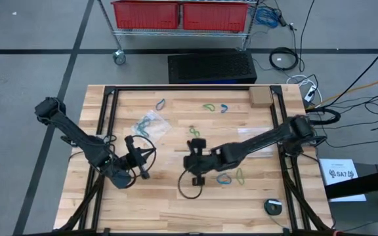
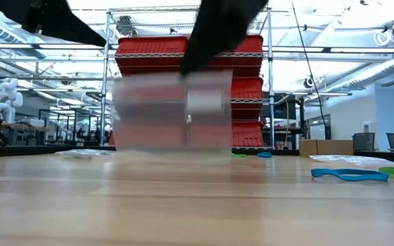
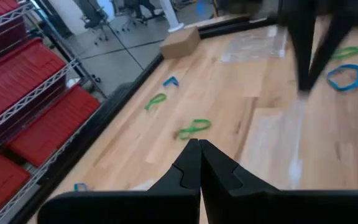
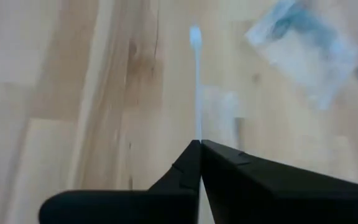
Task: Sort rubber bands
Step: Open the bottom left transparent zip bag
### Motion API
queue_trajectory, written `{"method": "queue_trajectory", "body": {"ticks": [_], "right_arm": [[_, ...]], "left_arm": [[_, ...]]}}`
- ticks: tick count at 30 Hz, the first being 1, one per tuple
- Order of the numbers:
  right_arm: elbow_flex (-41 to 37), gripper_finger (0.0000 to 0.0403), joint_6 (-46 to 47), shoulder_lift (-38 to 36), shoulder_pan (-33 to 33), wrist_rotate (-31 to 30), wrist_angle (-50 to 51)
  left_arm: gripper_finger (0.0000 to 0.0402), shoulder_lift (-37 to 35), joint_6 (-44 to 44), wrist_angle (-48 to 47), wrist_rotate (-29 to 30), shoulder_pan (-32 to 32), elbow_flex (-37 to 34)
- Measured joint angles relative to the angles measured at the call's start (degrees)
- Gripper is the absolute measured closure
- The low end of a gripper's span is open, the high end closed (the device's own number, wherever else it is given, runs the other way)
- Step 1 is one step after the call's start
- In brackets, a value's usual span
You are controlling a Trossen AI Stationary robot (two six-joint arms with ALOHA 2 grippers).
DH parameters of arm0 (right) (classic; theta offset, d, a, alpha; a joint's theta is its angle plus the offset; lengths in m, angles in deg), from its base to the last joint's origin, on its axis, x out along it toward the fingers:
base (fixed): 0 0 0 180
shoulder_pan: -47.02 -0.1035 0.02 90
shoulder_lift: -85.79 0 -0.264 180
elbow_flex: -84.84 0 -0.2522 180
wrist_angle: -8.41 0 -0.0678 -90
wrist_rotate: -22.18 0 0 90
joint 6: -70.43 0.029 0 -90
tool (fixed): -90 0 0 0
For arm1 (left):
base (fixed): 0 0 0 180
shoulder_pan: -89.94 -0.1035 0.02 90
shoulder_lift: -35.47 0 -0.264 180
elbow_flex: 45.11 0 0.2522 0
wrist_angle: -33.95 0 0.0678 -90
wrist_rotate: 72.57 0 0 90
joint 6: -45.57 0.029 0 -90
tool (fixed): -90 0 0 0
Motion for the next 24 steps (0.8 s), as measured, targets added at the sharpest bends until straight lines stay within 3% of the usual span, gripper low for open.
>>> {"method": "queue_trajectory", "body": {"ticks": [4,7,9,13,15,19,24], "right_arm": [[0.07,0.0403,-0.53,-6.62,-0.08,-2.98,3.98],[0.07,0.0403,-0.61,-10.66,-0.13,-5.36,6.82],[0.07,0.0403,-0.61,-12.77,-0.13,-6.83,8.71],[0.07,0.0403,-0.81,-15.21,-0.02,-7.51,11.50],[0.07,0.0403,-1.34,-16.19,0.26,-7.44,11.89],[0.07,0.0403,-2.35,-16.95,0.67,-7.27,12.64],[0.07,0.0403,-3.30,-17.44,2.29,-7.17,12.41]], "left_arm": [[0.0399,-1.73,2.86,1.32,0.20,-1.02,-0.61],[0.0399,-3.46,9.06,9.88,-2.81,-2.75,-3.66],[0.0399,-4.54,15.64,19.98,-8.92,-5.11,-6.80],[0.0399,-5.36,30.40,45.45,-28.13,-12.61,-14.40],[0.0398,-5.38,33.98,54.83,-34.43,-16.96,-16.99],[0.0377,-5.44,36.44,59.64,-40.41,-23.74,-17.99],[0.0329,-5.23,33.82,59.23,-54.54,-30.02,-17.99]]}}
